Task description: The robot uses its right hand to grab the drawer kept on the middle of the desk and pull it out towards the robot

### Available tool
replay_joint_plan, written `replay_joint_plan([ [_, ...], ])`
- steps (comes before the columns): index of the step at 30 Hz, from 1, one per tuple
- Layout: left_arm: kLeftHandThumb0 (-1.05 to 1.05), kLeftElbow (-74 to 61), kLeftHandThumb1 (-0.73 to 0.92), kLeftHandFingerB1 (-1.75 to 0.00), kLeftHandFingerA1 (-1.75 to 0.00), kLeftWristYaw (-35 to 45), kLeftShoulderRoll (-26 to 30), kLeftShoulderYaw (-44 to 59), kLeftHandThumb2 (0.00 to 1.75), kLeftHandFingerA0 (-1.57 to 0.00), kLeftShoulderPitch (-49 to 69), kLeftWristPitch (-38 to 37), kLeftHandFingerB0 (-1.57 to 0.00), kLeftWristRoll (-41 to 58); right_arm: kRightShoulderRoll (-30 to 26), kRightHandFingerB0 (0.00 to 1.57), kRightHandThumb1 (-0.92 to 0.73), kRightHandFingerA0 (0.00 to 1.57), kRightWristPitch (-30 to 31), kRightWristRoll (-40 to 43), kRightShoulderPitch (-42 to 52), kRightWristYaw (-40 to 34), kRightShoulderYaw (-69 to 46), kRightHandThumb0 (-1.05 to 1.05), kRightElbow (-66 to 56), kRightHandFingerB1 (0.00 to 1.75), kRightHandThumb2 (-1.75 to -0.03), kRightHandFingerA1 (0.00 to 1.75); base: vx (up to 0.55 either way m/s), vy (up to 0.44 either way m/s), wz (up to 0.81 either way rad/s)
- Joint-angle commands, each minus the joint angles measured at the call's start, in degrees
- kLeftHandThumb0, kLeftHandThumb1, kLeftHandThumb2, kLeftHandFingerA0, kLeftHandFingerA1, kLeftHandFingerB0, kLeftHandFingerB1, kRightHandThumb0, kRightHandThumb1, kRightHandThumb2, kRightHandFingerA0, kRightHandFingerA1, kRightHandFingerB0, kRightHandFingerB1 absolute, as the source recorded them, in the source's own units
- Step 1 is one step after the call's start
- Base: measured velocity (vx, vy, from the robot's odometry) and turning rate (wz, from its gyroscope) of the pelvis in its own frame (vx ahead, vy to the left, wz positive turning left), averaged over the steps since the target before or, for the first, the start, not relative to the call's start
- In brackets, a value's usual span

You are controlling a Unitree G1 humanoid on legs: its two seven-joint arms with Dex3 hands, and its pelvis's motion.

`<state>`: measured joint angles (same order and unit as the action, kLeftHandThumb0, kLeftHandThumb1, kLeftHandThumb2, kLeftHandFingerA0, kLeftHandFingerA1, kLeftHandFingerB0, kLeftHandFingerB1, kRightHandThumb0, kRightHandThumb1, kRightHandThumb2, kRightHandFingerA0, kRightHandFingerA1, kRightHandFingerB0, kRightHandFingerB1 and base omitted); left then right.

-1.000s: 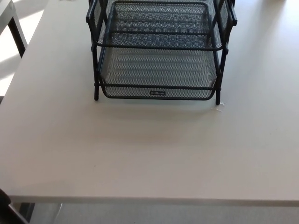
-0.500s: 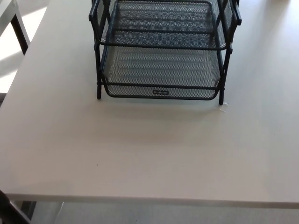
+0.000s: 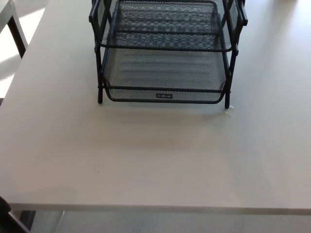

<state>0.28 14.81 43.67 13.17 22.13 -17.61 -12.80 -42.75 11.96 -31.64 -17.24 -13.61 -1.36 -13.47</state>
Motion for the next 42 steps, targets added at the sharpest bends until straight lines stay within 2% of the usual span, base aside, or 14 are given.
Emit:
replay_joint_plan([
  [1, -0.28, -0.2, 0.58, -0.58, -0.86, 0.79, 0.13, 0.65, 0.57, -0.79, 0.32, -0.16, -0.8, -0.58, 2.55, 0.27, -0.69, 0.29, -4.0, -2.19, -4.74, 3.02, 4.28, -0.81, 1.07, 0.32, -0.62, 0.43, 0.0, 0.0, 0.0],
  [5, -0.29, 0.03, 0.58, -0.57, -0.84, 0.89, 0.1, 0.91, 0.57, -0.78, 0.53, -0.21, -0.79, -0.42, 6.74, 0.25, -0.71, 0.29, -4.86, -5.12, -10.1, 2.58, 9.63, -0.84, 3.02, 0.34, -0.62, 0.43, 0.0, 0.0, 0.0],
  [6, -0.28, 0.12, 0.58, -0.58, -0.86, 0.85, 0.03, 0.96, 0.57, -0.79, 0.5, -0.45, -0.79, -0.34, 7.64, 0.19, -0.57, 0.23, -4.4, -5.99, -11.17, 3.12, 10.72, -0.85, 2.98, 0.46, -0.95, 0.52, 0.0, 0.0, 0.0],
  [9, -0.29, 0.13, 0.58, -0.59, -0.86, 0.75, 0.32, 0.97, 0.57, -0.79, 0.61, -1.17, -0.79, -0.88, 10.09, 0.14, -0.57, 0.17, -4.46, -8.67, -14.39, 3.45, 14.14, -0.85, 3.46, 0.45, -0.95, 0.53, 0.0, 0.0, 0.0],
  [10, -0.29, 0.28, 0.57, -0.59, -0.87, 0.58, 0.28, 0.95, 0.57, -0.8, 0.53, -1.45, -0.8, -1.03, 11.25, 0.23, -0.72, 0.23, -4.79, -9.52, -16.02, 3.95, 15.77, -0.84, 3.82, 0.33, -0.63, 0.49, 0.0, 0.0, 0.0],
  [15, -0.27, 0.32, 0.57, -0.58, -0.86, 1.07, -0.06, 1.04, 0.57, -0.8, 0.41, -0.9, -0.79, -0.22, 13.87, 0.16, -0.76, 0.15, -4.84, -11.55, -19.21, 6.28, 19.01, -0.87, 5.06, 0.35, -0.64, 0.46, 0.0, 0.0, 0.0],
  [23, -0.28, 0.15, 0.58, -0.58, -0.86, 1.32, -0.3, 0.93, 0.57, -0.79, 0.0, -0.58, -0.79, -0.34, 20.24, 0.14, -0.75, 0.09, -8.57, -14.64, -25.68, 5.26, 25.37, -0.92, 11.54, 0.37, -0.63, 0.52, 0.0, 0.0, 0.0],
  [24, -0.28, -0.1, 0.58, -0.57, -0.86, 1.5, -0.23, 0.92, 0.57, -0.79, 0.07, -0.08, -0.79, -0.48, 21.57, 0.0, -0.3, 0.0, -9.61, -14.48, -26.9, 6.16, 26.95, -0.42, 12.62, 0.51, -0.98, 0.53, 0.0, 0.0, 0.0],
  [25, -0.27, 0.17, 0.58, -0.58, -0.87, 1.4, -0.27, 0.89, 0.57, -0.79, -0.04, -0.46, -0.79, -0.47, 22.34, 0.11, -0.74, 0.09, -10.13, -14.46, -27.43, 6.4, 27.68, -0.91, 13.27, 0.37, -0.64, 0.52, 0.0, 0.0, 0.0],
  [32, -0.28, 0.09, 0.58, -0.58, -0.89, 1.47, -0.8, 0.6, 0.57, -0.81, -1.13, -0.09, -0.8, -0.33, 25.93, 0.12, -0.74, 0.12, -13.27, -16.17, -30.2, 5.63, 31.39, -0.94, 18.68, 0.38, -0.63, 0.56, 0.0, 0.0, 0.0],
  [33, -0.27, 0.33, 0.57, -0.6, -0.89, 1.39, -0.74, 0.56, 0.57, -0.8, -1.25, -0.55, -0.8, -0.62, 26.82, 0.1, -0.57, 0.12, -13.3, -16.7, -30.58, 5.84, 32.37, -0.93, 19.8, 0.48, -0.98, 0.58, 0.0, 0.0, 0.0],
  [38, -0.3, 0.21, 0.59, -0.59, -0.85, 2.04, -0.48, 0.55, 0.57, -0.78, -1.92, -0.18, -0.79, -0.45, 28.1, 0.07, -0.56, 0.12, -14.02, -17.27, -31.41, 7.15, 33.53, -0.91, 22.36, 0.45, -0.99, 0.57, 0.0, 0.0, 0.0],
  [39, -0.29, 0.35, 0.58, -0.58, -0.86, 2.08, -0.67, 0.59, 0.57, -0.78, -2.06, -0.14, -0.78, -0.15, 28.76, 0.1, -0.74, 0.13, -13.85, -17.23, -31.53, 7.71, 33.82, -0.94, 23.0, 0.39, -0.63, 0.55, 0.0, 0.0, 0.0],
  [42, -0.29, 0.67, 0.58, -0.59, -0.88, 1.55, -1.03, 0.63, 0.57, -0.82, -2.16, -0.75, -0.8, -0.29, 29.92, 0.09, -0.72, 0.1, -13.82, -18.23, -31.88, 6.67, 34.52, -0.92, 26.07, 0.39, -0.63, 0.56, 0.0, 0.0, 0.0],
])
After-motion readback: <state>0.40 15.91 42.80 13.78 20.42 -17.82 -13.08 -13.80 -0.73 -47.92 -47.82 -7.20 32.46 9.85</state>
